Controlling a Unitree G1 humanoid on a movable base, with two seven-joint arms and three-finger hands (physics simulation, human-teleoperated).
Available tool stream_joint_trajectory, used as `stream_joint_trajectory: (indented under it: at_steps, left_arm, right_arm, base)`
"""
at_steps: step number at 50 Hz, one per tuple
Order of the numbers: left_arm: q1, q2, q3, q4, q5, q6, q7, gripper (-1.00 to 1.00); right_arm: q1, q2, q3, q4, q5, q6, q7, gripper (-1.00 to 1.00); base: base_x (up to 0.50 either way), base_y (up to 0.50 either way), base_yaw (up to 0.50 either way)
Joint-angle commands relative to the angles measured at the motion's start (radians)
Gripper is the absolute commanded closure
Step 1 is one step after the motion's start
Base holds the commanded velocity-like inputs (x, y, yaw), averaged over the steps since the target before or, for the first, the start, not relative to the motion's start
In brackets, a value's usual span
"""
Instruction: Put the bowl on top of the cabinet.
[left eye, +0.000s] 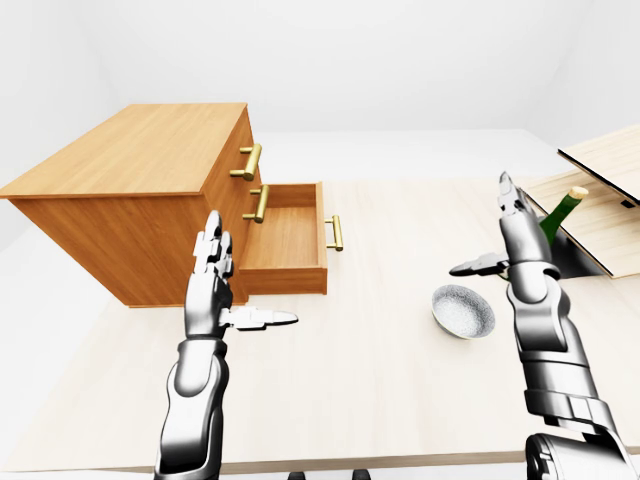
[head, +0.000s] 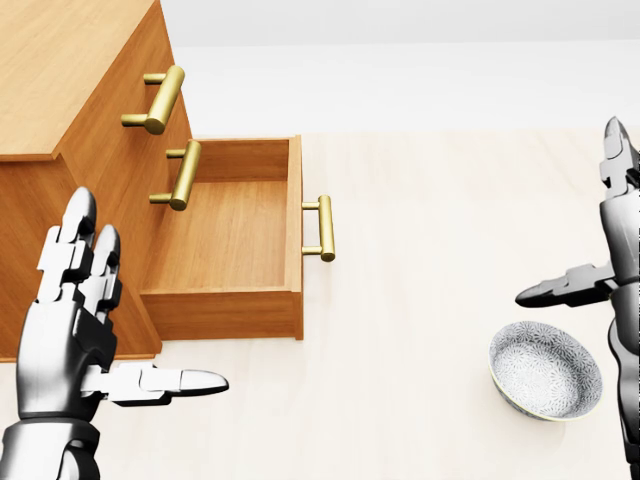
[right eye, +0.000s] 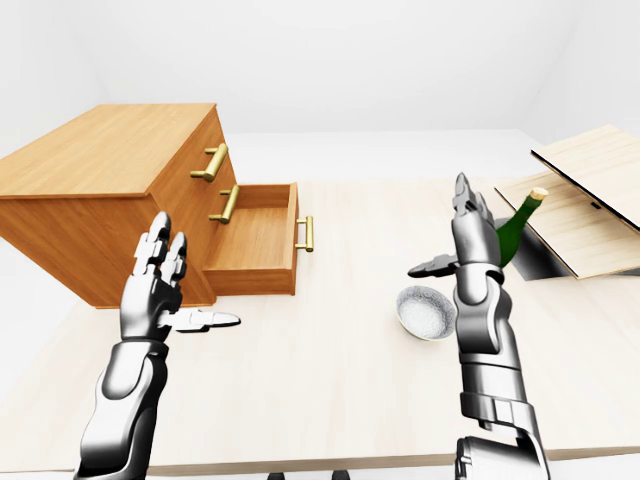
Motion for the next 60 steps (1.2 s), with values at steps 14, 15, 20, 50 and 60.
stream_joint_trajectory:
  at_steps: [14,15,20,50,60]
  left_arm:
    - [0.003,-0.001,-0.003,-0.005,0.003,0.0,0.001,-1.0]
    - [-0.001,0.0,-0.002,0.008,0.003,0.0,0.0,-1.0]
    - [0.002,-0.001,-0.004,-0.011,0.003,0.0,0.001,-1.0]
    - [0.004,-0.002,-0.006,0.02,0.006,0.0,-0.001,-1.0]
    - [0.006,-0.003,-0.009,0.022,0.008,0.0,-0.001,-1.0]
  right_arm:
    - [-0.032,-0.016,0.035,0.183,-0.08,0.0,-0.08,-1.0]
    - [-0.036,-0.017,0.037,0.196,-0.085,0.0,-0.086,-1.0]
    - [-0.04,-0.019,0.043,0.211,-0.112,0.0,-0.1,-1.0]
    - [-0.099,-0.021,0.087,0.415,-0.17,0.0,-0.206,-1.0]
    - [-0.161,-0.029,0.114,0.6,-0.152,0.0,-0.297,-1.0]
  base:
    - [0.0,0.0,0.0]
    - [0.0,0.0,0.0]
    - [0.0,0.0,0.0]
    - [0.0,0.0,0.0]
    - [0.0,0.0,0.0]
